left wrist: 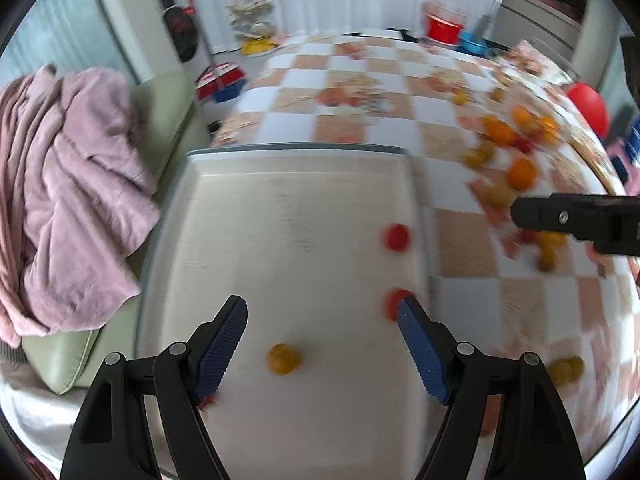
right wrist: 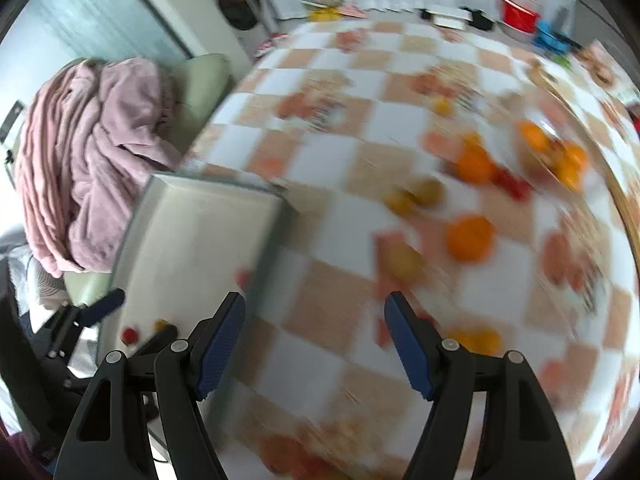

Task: Organize fruits
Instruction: 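Move both grippers back over the fruits on the tablecloth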

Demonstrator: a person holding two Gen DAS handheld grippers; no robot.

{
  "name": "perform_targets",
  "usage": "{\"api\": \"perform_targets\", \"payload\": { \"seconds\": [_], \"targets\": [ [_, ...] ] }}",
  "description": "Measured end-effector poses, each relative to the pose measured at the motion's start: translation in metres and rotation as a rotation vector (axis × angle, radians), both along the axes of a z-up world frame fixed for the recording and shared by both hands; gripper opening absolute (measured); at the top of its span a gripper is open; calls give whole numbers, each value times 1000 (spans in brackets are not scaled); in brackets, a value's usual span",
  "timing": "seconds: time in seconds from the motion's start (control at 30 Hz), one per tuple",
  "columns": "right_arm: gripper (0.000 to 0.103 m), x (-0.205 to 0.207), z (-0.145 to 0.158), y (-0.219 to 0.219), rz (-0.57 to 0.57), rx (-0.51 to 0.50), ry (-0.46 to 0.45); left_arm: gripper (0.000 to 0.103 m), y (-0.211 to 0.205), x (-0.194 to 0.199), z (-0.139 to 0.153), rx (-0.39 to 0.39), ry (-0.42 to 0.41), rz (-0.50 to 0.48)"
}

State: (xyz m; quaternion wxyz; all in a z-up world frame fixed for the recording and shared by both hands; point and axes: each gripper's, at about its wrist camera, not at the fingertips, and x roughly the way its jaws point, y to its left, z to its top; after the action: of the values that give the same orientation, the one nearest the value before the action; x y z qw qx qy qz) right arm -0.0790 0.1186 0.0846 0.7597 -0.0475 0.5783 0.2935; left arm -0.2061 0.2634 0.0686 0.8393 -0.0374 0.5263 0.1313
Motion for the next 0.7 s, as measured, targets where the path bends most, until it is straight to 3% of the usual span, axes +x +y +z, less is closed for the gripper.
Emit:
{"api": "perform_targets", "payload": {
  "seconds": [0.33,0.57,0.7],
  "targets": [
    [76,-64,-20,-87,-24,-104,27,78,-85,-20,-1,-32,21,-217],
    [75,-105,-36,-97,91,-182,-22,78,-120,-31,-21,2,60,-370],
    [65,-115,-48,-95,115,-197,-32,78,-130,-36,-33,17,86,-430]
  ]
}}
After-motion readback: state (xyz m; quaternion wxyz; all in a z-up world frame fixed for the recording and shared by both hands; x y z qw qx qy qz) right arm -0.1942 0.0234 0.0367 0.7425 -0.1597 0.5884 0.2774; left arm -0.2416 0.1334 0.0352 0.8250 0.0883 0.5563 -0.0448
